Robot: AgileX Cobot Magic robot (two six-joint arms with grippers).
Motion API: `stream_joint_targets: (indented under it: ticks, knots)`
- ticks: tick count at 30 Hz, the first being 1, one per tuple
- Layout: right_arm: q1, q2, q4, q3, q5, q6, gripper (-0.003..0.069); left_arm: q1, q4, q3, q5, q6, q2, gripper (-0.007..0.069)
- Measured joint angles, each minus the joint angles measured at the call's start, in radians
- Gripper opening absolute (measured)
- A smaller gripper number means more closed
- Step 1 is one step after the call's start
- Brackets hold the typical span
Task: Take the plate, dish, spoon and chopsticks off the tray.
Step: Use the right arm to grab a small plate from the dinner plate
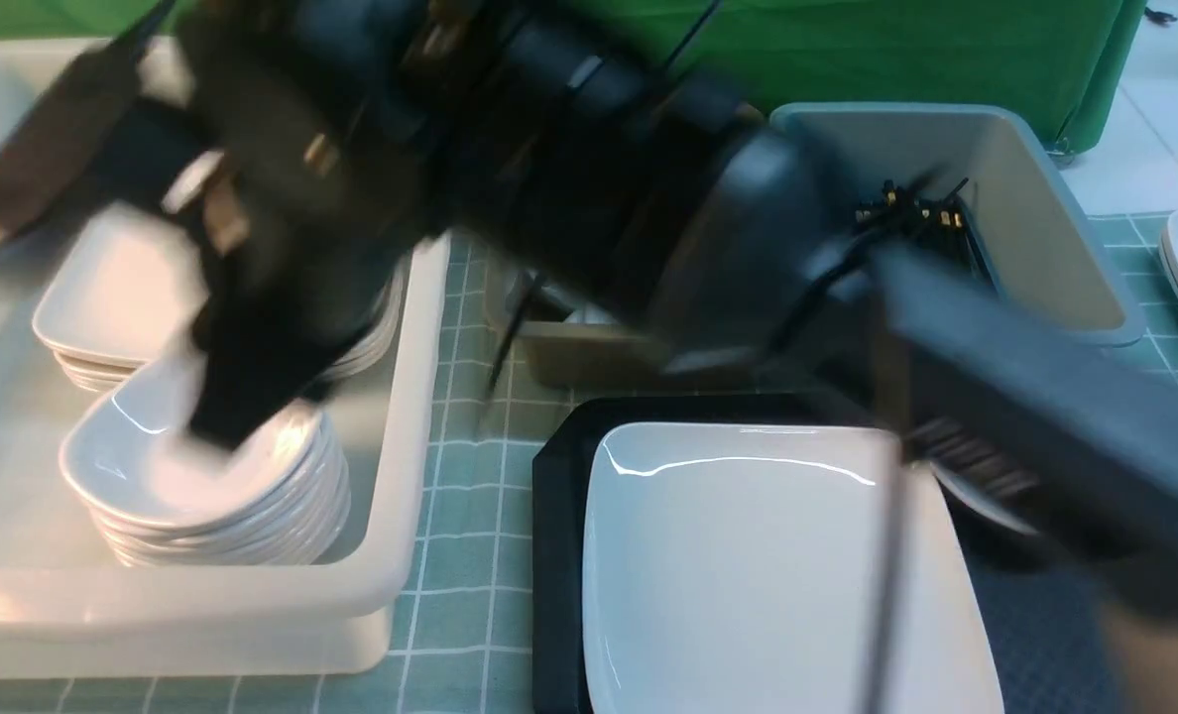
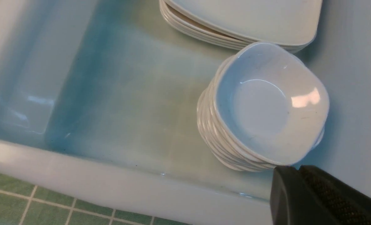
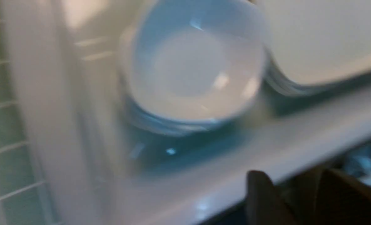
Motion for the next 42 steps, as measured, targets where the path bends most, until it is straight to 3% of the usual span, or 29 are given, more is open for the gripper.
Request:
stream_joint_targets:
  ticks: [1, 3, 11, 13, 14, 15, 17, 18, 20, 21, 22, 26, 37, 42]
  knots:
    - [-0.019, -0.025, -0.048, 0.008, 0.000, 0.029, 0.0148, -0.012, -0.022, 0.005, -0.002, 0.018, 0.000, 0.0010]
    - [-0.091, -0.104, -0.085, 0.056, 0.000, 0.079, 0.0057, -0.061, -0.093, 0.021, 0.000, 0.076, 0.000, 0.0010]
    - [-0.519, -0.478, -0.003, 0.621, -0.003, 0.162, 0.0025, -0.290, -0.147, 0.102, -0.039, 0.161, 0.002, 0.0010]
    - [-0.645, -0.561, 0.009, 0.843, -0.009, 0.192, 0.0052, -0.326, -0.144, 0.121, -0.058, 0.165, 0.010, 0.0010]
    - [-0.645, -0.561, 0.008, 0.862, -0.012, 0.192, 0.0057, -0.328, -0.144, 0.121, -0.060, 0.165, 0.011, 0.0010]
    - [-0.725, -0.603, 0.017, 0.997, -0.053, 0.223, 0.0100, -0.338, -0.144, 0.128, -0.076, 0.166, 0.017, 0.0010]
    - [-0.781, -0.624, 0.031, 1.117, -0.109, 0.237, 0.0167, -0.344, -0.144, 0.131, -0.089, 0.166, 0.024, 0.0010]
    - [-0.826, -0.631, 0.056, 1.246, -0.224, 0.236, 0.0292, -0.345, -0.144, 0.135, -0.104, 0.166, 0.033, 0.0010]
    - [-0.841, -0.624, 0.073, 1.336, -0.308, 0.223, 0.0389, -0.345, -0.144, 0.137, -0.110, 0.166, 0.036, 0.0010]
    - [-0.841, -0.621, 0.074, 1.345, -0.333, 0.223, 0.0400, -0.345, -0.144, 0.138, -0.110, 0.166, 0.037, 0.0010]
    - [-0.841, -0.606, 0.082, 1.413, -0.419, 0.202, 0.0481, -0.345, -0.144, 0.138, -0.112, 0.166, 0.040, 0.0010]
    - [-0.827, -0.553, 0.088, 1.461, -0.583, 0.176, 0.0547, -0.345, -0.144, 0.138, -0.116, 0.166, 0.040, 0.0010]
    - [-0.824, -0.407, 0.047, 1.461, -0.780, 0.094, 0.0540, -0.345, -0.144, 0.138, -0.106, 0.166, 0.040, 0.0010]
    - [-0.823, -0.383, 0.037, 1.462, -0.821, 0.089, 0.0400, -0.345, -0.144, 0.138, -0.105, 0.166, 0.040, 0.0010]
